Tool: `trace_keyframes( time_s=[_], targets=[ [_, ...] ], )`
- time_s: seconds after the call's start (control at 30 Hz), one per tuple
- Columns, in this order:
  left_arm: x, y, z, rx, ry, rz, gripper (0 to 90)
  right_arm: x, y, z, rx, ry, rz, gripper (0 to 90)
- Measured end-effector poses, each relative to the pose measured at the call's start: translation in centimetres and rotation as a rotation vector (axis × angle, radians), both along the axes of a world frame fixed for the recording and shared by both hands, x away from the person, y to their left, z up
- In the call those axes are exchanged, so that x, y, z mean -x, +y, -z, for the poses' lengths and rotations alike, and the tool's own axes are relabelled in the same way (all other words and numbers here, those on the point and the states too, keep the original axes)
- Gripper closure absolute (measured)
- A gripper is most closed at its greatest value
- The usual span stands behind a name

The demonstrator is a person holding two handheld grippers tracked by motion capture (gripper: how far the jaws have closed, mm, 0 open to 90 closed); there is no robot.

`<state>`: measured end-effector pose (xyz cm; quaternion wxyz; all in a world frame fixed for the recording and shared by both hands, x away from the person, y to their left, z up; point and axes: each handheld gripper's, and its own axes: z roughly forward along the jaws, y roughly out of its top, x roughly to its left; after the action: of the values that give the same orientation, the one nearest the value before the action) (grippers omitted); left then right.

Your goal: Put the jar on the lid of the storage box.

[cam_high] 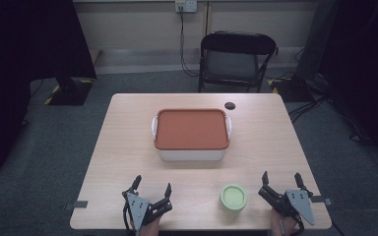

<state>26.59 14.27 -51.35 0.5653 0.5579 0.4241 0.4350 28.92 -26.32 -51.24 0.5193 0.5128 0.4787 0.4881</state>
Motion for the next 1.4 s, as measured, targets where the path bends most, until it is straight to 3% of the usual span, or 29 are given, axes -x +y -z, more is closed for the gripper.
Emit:
trace_keyframes(
  time_s=[0.63, 1.0, 1.1, 1.13, 1.2, 1.4],
  targets=[
    [0.0, 0.0, 0.0, 0.001, -0.001, 0.016, 0.1, 0.0, 0.0, 0.0, 0.000, -0.003, 0.002, 0.0],
    [0.1, -0.3, -0.4, -0.009, -0.002, 0.051, 0.3, 0.0, 0.0, 0.0, 0.000, -0.001, 0.000, 0.0],
    [0.2, -0.5, -0.8, -0.001, -0.010, 0.071, 0.3, 0.0, 0.0, 0.0, 0.000, -0.002, -0.001, 0.0],
    [0.3, -0.7, -1.0, 0.005, -0.004, 0.104, 0.3, 0.0, 0.0, 0.0, -0.001, -0.002, 0.000, 0.0],
    [0.4, -0.9, -1.2, -0.002, -0.004, 0.124, 0.1, 0.0, 0.0, 0.0, 0.000, -0.001, 0.000, 0.0],
    [0.7, -1.6, -1.7, 0.007, -0.015, 0.166, 0.0, 0.0, 0.0, 0.0, 0.000, -0.003, 0.001, 0.0]
  ],
)
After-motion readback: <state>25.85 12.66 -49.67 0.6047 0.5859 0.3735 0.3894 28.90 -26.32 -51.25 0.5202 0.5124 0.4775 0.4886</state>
